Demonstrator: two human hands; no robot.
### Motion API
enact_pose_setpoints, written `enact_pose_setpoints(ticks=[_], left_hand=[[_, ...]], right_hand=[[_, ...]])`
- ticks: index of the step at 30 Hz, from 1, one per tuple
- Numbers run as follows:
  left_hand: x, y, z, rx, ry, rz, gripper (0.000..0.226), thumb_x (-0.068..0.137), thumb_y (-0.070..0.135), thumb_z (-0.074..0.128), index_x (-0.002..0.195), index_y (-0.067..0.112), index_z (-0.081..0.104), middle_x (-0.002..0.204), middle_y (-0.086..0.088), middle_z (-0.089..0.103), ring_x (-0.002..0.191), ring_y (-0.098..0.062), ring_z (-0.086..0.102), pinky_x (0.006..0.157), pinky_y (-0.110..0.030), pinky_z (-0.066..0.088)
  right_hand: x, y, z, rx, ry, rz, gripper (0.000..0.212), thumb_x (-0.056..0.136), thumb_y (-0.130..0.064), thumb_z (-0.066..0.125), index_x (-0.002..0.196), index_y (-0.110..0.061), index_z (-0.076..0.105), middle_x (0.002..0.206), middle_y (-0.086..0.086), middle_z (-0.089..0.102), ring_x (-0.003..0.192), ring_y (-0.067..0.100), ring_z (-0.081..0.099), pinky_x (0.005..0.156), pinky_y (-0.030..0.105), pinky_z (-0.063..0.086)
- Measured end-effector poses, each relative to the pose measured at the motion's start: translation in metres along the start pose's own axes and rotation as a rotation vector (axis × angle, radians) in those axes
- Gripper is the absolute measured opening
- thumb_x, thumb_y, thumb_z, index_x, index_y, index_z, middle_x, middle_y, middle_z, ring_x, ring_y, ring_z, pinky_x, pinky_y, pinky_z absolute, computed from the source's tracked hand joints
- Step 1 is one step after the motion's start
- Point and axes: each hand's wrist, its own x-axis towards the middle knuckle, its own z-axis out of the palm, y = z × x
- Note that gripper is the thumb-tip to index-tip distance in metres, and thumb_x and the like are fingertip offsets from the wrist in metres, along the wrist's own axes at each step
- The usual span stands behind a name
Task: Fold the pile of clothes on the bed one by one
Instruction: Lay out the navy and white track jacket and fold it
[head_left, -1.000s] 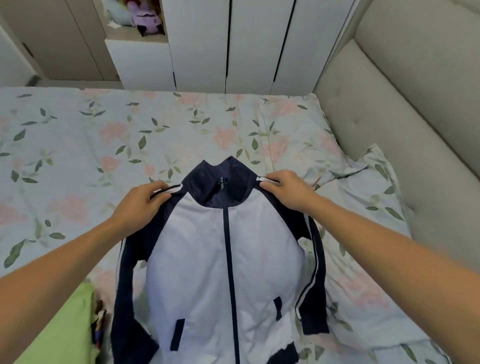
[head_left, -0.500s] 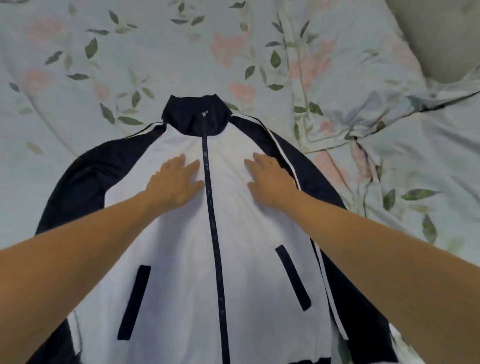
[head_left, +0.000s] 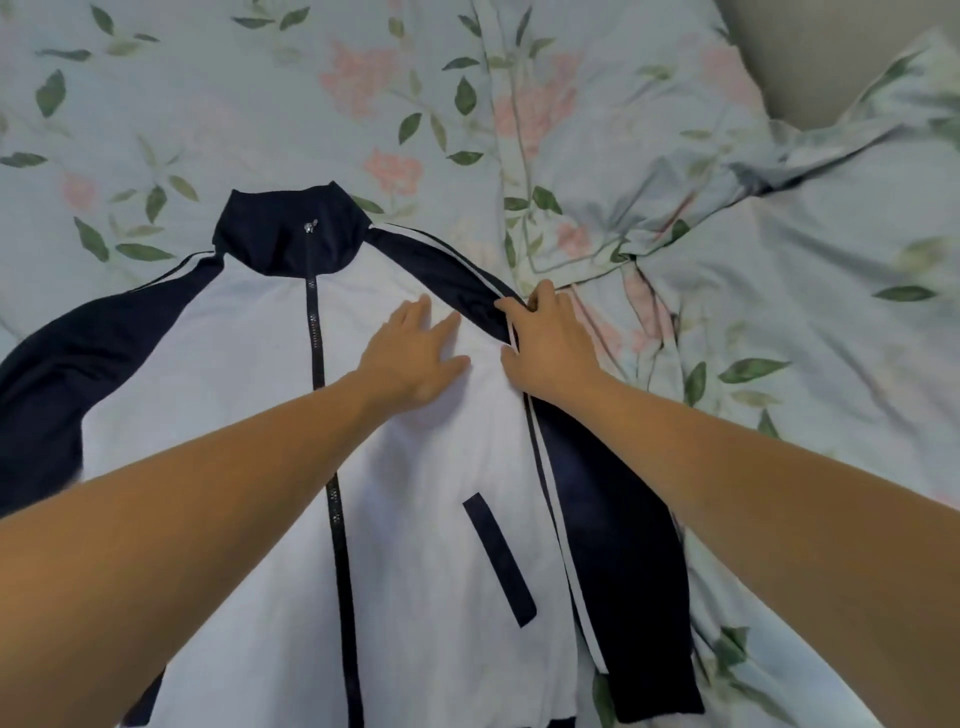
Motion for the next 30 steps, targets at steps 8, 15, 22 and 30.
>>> enact_pose_setpoints(ticks=[8, 15, 22, 30], left_hand=[[-0.009, 0.077, 0.039, -0.183, 0.092, 0.071, 0.059, 0.102, 0.047, 0.053, 0.157, 0.029, 0.041, 0.167, -0.008, 0.023, 0.154, -0.028, 0.017, 0.122, -0.049, 0.03], [-0.017, 0.108, 0.052, -0.132, 0.187, 0.059, 0.041, 0.098, 0.049, 0.059, 0.133, 0.031, 0.067, 0.156, -0.006, 0.033, 0.142, -0.029, 0.031, 0.112, -0.045, 0.037], [-0.012, 0.117, 0.052, 0.004, 0.081, 0.09, 0.061, 0.096, 0.052, 0.059, 0.154, 0.039, 0.043, 0.171, -0.01, 0.015, 0.158, -0.032, 0.006, 0.127, -0.052, 0.012], [-0.017, 0.155, 0.074, -0.822, 0.042, -0.203, 0.059, 0.084, 0.032, 0.082, 0.135, 0.015, 0.058, 0.127, -0.005, 0.067, 0.119, -0.027, 0.061, 0.104, -0.046, 0.052]], right_hand=[[0.014, 0.033, -0.028, 0.107, -0.18, 0.043, 0.014, 0.078, -0.007, 0.065, 0.09, -0.015, 0.063, 0.103, 0.007, 0.055, 0.088, 0.031, 0.058, 0.068, 0.032, 0.04], [0.012, 0.062, -0.05, 0.089, -0.168, 0.152, 0.021, 0.08, -0.018, 0.067, 0.096, -0.016, 0.054, 0.117, 0.016, 0.057, 0.101, 0.038, 0.06, 0.079, 0.04, 0.05], [-0.004, 0.07, -0.042, 0.123, -0.193, 0.154, 0.027, 0.084, -0.024, 0.066, 0.105, -0.01, 0.058, 0.108, 0.011, 0.064, 0.096, 0.034, 0.061, 0.074, 0.037, 0.047], [-0.009, 0.092, -0.045, 0.621, -0.173, 0.217, 0.019, 0.091, 0.0, 0.061, 0.102, -0.015, 0.061, 0.086, 0.004, 0.06, 0.08, 0.024, 0.06, 0.071, 0.041, 0.053]])
